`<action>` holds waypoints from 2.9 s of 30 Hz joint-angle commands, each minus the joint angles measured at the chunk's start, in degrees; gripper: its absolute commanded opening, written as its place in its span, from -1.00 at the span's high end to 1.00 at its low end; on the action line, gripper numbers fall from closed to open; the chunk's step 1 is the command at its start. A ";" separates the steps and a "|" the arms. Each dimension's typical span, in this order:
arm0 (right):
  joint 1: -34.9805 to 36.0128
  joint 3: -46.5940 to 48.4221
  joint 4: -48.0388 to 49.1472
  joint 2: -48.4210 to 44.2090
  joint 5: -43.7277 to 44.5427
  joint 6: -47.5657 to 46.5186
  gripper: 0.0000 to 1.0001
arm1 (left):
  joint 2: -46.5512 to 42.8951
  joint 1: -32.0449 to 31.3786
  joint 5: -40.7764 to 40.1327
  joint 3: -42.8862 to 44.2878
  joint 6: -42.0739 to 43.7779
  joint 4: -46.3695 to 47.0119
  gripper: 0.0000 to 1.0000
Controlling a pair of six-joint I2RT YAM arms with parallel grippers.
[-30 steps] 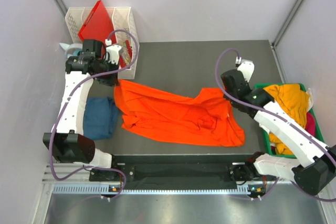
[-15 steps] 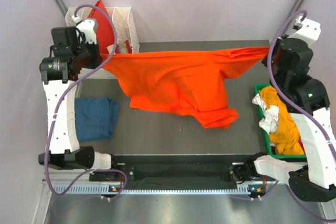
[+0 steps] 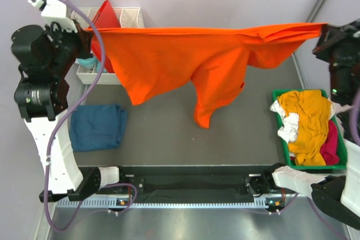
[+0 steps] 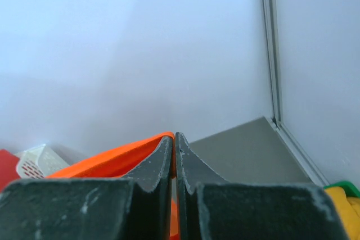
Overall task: Fold and stack the t-shirts
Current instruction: Flatten out the tshirt
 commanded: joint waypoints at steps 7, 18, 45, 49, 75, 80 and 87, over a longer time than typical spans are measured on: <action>5.21 6.06 -2.41 5.73 3.74 -3.91 1.00 | -4.70 1.04 2.99 -1.69 -3.82 8.61 1.00; 7.41 10.97 -3.82 3.83 4.26 -3.99 1.00 | -13.91 1.04 4.66 -5.91 -0.66 9.85 1.00; 6.54 7.56 2.50 14.08 10.60 -7.24 1.00 | -9.19 1.65 10.90 -22.42 -2.33 18.26 1.00; -1.35 9.21 2.34 21.03 6.04 -4.09 1.00 | -2.86 1.39 9.06 -22.96 -2.33 24.60 1.00; -0.86 8.37 13.84 17.11 3.38 -9.26 1.00 | 12.11 -1.78 8.34 -7.81 -7.96 31.99 1.00; 2.65 -5.28 13.76 4.55 6.46 -11.10 1.00 | -2.98 -1.78 10.54 -25.05 -5.41 30.68 1.00; 10.57 1.56 7.44 -1.28 13.93 -16.29 1.00 | -16.64 -1.86 9.58 -25.08 -2.51 21.11 1.00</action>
